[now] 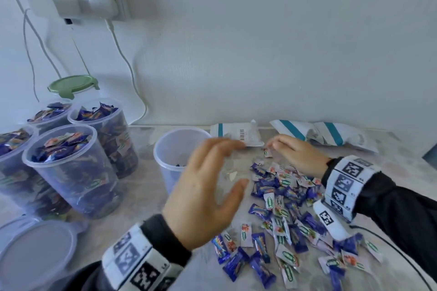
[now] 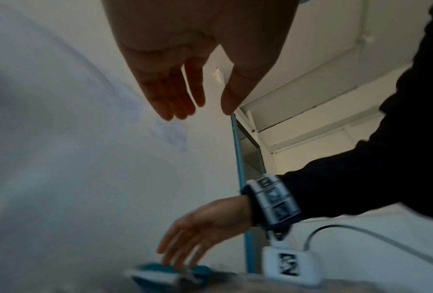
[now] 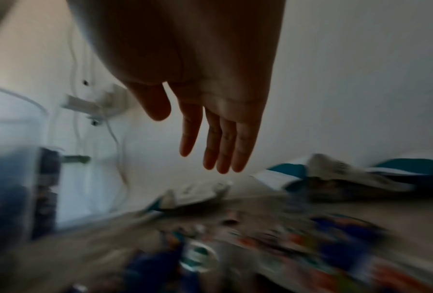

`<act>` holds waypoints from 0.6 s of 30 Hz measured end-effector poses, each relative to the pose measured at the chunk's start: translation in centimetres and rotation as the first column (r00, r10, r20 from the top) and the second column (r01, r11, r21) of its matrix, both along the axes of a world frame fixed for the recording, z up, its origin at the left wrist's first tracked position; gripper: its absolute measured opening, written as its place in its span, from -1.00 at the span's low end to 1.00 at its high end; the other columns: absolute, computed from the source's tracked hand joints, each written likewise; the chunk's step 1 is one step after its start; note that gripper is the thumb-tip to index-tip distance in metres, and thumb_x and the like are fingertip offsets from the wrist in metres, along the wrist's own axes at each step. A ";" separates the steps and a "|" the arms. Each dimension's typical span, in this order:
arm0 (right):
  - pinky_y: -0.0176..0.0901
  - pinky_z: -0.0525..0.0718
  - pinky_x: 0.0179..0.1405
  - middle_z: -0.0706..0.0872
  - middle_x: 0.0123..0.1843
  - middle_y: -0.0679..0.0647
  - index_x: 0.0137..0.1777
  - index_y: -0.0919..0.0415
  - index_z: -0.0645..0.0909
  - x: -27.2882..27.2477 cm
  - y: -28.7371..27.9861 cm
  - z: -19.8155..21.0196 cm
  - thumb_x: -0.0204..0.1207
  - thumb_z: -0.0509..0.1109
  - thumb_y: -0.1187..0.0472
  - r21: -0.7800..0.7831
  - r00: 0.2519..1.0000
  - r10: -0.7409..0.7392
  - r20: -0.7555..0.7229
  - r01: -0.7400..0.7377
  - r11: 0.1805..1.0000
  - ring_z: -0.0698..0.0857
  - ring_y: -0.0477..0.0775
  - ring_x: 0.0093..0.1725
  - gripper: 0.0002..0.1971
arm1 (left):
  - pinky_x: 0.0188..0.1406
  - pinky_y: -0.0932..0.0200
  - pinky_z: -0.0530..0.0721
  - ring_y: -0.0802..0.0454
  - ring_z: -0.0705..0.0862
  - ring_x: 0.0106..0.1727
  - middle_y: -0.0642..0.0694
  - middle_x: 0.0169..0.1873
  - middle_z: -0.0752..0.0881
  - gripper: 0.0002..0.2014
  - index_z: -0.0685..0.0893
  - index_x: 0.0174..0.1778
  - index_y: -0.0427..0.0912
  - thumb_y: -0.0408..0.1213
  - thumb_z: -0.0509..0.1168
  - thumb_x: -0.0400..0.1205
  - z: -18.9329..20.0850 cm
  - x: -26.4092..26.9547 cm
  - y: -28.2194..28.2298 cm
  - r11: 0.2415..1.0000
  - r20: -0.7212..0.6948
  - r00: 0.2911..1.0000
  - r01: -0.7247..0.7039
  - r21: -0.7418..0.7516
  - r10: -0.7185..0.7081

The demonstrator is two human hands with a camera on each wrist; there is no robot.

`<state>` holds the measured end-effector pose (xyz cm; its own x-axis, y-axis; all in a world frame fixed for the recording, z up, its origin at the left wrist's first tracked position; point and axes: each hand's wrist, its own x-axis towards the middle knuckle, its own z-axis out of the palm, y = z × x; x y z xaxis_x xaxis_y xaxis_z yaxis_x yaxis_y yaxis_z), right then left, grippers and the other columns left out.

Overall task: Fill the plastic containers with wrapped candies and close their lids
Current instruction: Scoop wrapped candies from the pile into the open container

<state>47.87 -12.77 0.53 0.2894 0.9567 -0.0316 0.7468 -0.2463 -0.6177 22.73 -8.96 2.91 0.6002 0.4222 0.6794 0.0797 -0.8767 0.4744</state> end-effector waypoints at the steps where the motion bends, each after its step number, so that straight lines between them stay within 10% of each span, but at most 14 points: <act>1: -0.35 0.40 0.02 0.63 0.32 0.07 0.34 0.17 0.52 1.4 -0.3 -0.9 0.73 0.06 0.15 -0.092 0.999 -0.015 0.050 0.019 0.996 0.57 -0.03 0.24 -0.70 | 0.20 0.55 0.37 0.41 0.45 0.14 0.16 0.11 0.52 -0.62 0.51 0.29 -0.09 -0.19 0.30 0.54 -0.5 1.2 -0.7 0.995 -0.058 0.995 0.073 -0.066 -0.077; 5: -0.28 0.29 0.34 0.33 0.60 0.13 0.59 0.20 0.24 5.4 -1.1 -3.6 0.74 0.04 0.11 -0.340 0.996 -0.041 0.084 0.067 0.938 0.34 0.06 0.54 -0.55 | 0.30 0.40 0.33 0.26 0.41 0.31 0.06 0.32 0.44 -0.57 0.38 0.45 -0.05 -0.23 0.22 0.65 -3.3 6.9 -0.7 0.918 -0.410 0.896 -0.009 -0.395 -0.168; 10: -0.10 0.10 0.56 0.12 0.67 0.26 0.66 0.18 0.03 6.5 -1.1 -5.0 0.75 0.02 0.13 -0.494 0.996 0.026 0.082 0.018 0.869 0.13 0.21 0.64 -0.49 | 0.38 -0.05 0.39 -0.27 0.33 0.47 -0.31 0.48 0.26 -0.46 0.17 0.55 -0.24 -0.18 0.13 0.67 -5.7 13.4 2.0 0.881 -0.833 0.531 -0.309 -0.358 -0.153; 14: -0.11 0.24 0.48 0.33 0.56 0.29 0.59 0.35 0.19 4.6 -2.6 -4.7 0.73 0.10 0.22 -0.462 0.990 0.142 -0.010 -0.130 0.877 0.33 0.23 0.54 -0.53 | 0.35 -0.01 0.42 -0.27 0.39 0.44 -0.35 0.45 0.34 -0.54 0.27 0.48 -0.34 -0.29 0.13 0.67 -6.3 16.5 3.3 0.887 -0.867 0.489 -0.354 -0.295 -0.093; 18: -0.08 -0.03 0.62 -0.04 0.71 0.05 0.67 0.03 -0.03 3.6 -5.6 -5.0 0.72 0.07 -0.01 -0.508 0.944 0.330 0.009 -0.280 0.815 -0.01 0.05 0.67 -0.42 | 0.28 0.05 0.51 -0.21 0.51 0.38 -0.34 0.39 0.48 -0.61 0.40 0.41 -0.39 -0.37 0.12 0.66 -6.2 19.4 4.6 0.919 -0.877 0.479 -0.324 -0.224 -0.045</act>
